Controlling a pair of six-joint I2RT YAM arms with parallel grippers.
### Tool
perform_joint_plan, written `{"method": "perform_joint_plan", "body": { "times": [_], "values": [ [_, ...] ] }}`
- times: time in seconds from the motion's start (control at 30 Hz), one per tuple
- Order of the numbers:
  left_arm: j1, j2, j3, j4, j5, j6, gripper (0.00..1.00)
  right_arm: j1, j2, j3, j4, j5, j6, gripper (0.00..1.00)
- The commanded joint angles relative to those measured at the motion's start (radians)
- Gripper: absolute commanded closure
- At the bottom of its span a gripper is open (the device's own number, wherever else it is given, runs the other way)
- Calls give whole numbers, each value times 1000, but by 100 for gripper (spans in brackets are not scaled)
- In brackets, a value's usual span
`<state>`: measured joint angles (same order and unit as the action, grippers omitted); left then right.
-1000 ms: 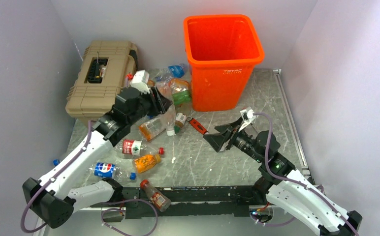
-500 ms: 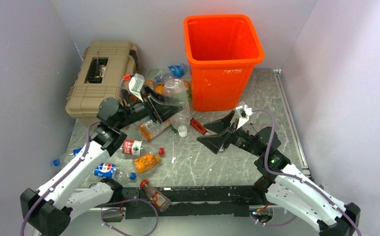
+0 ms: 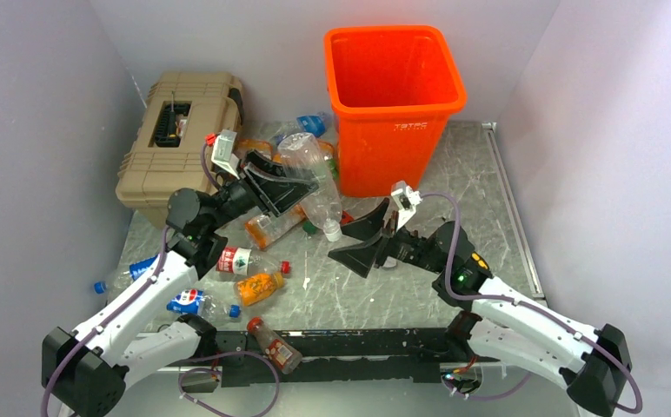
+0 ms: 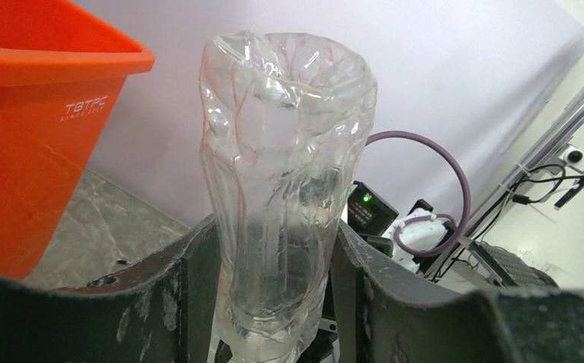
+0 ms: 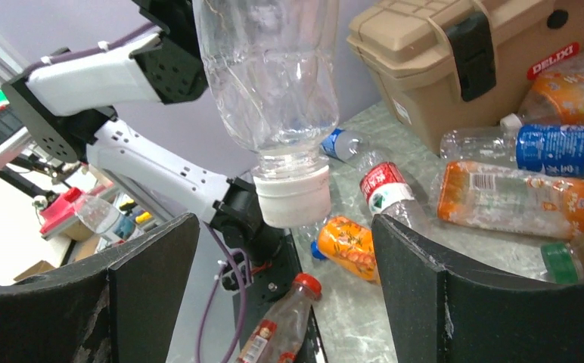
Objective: Put the plastic bottles in the bin
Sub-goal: Place the plastic bottle in the trash bin.
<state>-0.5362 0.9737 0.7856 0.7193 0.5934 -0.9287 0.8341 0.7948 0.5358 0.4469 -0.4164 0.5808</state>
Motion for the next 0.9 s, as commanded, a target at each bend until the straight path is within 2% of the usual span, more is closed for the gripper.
{"method": "perform_joint_plan", "body": {
  "times": [0.0, 0.27, 0.37, 0.77, 0.83, 0.87],
  "values": [
    [5, -18, 2, 80, -7, -37, 100, 17, 13, 41, 142, 47, 17, 12],
    [4, -15, -1, 83, -4, -48, 100, 44, 81, 94, 148, 89, 4, 16],
    [4, -17, -6, 83, -4, -50, 100, 48, 96, 103, 152, 103, 0, 22],
    [4, -16, -5, 76, -7, -53, 100, 59, 120, 113, 143, 92, -15, 72],
    [4, -13, -5, 78, -7, -55, 100, 59, 122, 116, 139, 85, -17, 87],
    [4, -12, -5, 80, -7, -56, 100, 60, 123, 117, 134, 84, -18, 97]
  ]
}}
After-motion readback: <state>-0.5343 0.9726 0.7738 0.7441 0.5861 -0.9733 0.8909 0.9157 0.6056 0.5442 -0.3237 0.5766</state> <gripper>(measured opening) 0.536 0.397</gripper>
